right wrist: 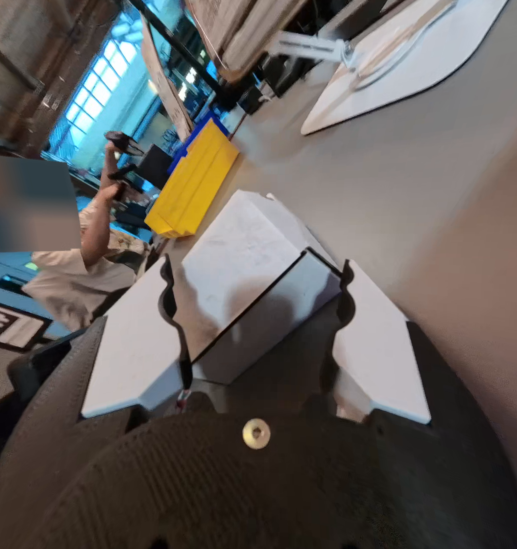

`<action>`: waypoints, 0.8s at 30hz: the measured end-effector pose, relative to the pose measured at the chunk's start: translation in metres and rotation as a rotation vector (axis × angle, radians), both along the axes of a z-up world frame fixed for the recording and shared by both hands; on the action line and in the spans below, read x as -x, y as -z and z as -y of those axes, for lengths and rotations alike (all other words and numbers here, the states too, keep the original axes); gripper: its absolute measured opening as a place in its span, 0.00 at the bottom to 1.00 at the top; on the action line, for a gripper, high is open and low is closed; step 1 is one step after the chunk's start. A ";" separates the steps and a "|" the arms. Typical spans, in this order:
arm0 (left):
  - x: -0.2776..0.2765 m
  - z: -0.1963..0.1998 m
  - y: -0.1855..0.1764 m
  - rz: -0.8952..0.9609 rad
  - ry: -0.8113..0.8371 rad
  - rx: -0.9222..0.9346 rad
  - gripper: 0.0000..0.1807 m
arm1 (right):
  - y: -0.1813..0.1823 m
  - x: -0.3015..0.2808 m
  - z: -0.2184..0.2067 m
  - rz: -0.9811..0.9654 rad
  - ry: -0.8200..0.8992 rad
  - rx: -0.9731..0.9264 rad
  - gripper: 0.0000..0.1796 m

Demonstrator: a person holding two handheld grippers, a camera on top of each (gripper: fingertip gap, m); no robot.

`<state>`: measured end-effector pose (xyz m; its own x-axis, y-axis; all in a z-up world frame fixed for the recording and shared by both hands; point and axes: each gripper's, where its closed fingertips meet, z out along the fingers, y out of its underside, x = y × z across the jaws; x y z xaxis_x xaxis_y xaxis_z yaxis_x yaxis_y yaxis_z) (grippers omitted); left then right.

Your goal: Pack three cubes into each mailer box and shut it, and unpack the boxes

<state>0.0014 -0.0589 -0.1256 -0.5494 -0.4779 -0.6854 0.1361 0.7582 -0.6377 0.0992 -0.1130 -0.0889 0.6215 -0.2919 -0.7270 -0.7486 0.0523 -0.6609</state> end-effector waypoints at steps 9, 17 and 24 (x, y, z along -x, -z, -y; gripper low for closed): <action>-0.010 -0.037 -0.003 -0.103 -0.120 0.113 0.54 | 0.004 0.068 -0.024 0.111 -0.405 0.037 0.57; -0.007 -0.065 -0.007 -0.197 -0.154 0.229 0.48 | 0.046 0.081 -0.018 0.337 -0.511 0.367 0.54; 0.000 -0.059 0.020 -0.382 -0.171 0.158 0.55 | 0.047 0.020 -0.009 0.548 -0.329 0.499 0.76</action>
<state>0.0019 0.0003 -0.1461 -0.6530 -0.6664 -0.3599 -0.2499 0.6382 -0.7281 0.0794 -0.1036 -0.1360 0.9622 -0.2413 -0.1264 -0.2369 -0.5124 -0.8254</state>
